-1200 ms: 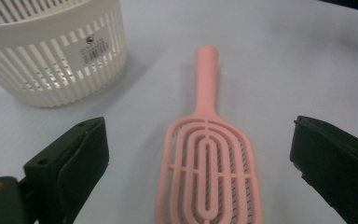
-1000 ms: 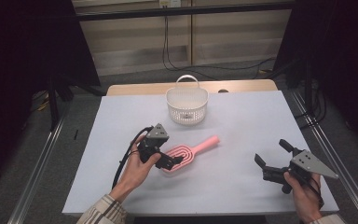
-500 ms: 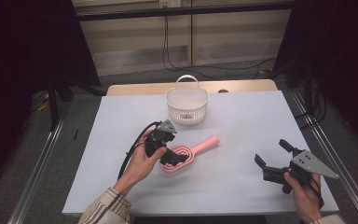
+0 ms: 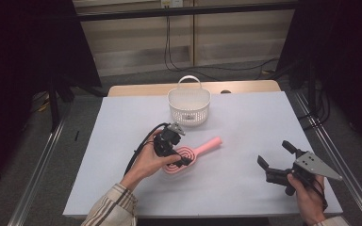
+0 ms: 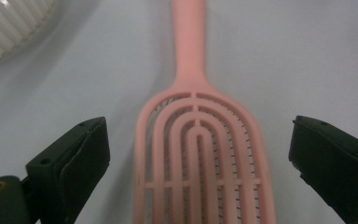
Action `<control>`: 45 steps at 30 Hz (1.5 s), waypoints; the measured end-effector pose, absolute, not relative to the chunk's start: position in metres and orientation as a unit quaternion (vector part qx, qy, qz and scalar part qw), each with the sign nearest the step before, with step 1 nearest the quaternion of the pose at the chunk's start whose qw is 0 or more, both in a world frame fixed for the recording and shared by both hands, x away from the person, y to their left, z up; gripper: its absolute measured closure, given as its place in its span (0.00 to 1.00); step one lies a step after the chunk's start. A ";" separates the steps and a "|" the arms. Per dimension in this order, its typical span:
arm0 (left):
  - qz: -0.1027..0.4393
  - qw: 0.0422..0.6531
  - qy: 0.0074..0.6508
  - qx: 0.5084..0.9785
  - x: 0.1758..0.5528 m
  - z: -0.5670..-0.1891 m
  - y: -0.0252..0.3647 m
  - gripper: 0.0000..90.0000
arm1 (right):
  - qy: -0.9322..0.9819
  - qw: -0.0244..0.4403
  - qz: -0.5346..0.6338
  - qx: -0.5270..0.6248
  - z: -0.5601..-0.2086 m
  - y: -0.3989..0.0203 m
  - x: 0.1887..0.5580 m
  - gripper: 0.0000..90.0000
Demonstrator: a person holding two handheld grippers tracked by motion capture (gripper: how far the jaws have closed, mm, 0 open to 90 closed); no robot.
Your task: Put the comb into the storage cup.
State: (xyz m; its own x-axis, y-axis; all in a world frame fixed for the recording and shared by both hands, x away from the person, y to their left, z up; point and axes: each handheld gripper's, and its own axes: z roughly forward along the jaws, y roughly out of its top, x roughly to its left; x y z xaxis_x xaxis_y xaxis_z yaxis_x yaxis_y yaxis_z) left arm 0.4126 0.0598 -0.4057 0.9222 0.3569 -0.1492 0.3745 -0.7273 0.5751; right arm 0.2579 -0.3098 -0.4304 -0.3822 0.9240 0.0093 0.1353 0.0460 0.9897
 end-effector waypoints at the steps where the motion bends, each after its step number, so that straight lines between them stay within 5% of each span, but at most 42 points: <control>1: -0.011 0.303 0.189 0.934 0.415 -0.406 0.060 0.06 | 0.627 0.361 0.546 0.423 -0.430 -0.310 0.258 0.00; 45: 0.001 0.218 0.155 0.963 0.416 -0.427 0.028 0.08 | 0.630 0.358 0.545 0.421 -0.431 -0.310 0.258 0.00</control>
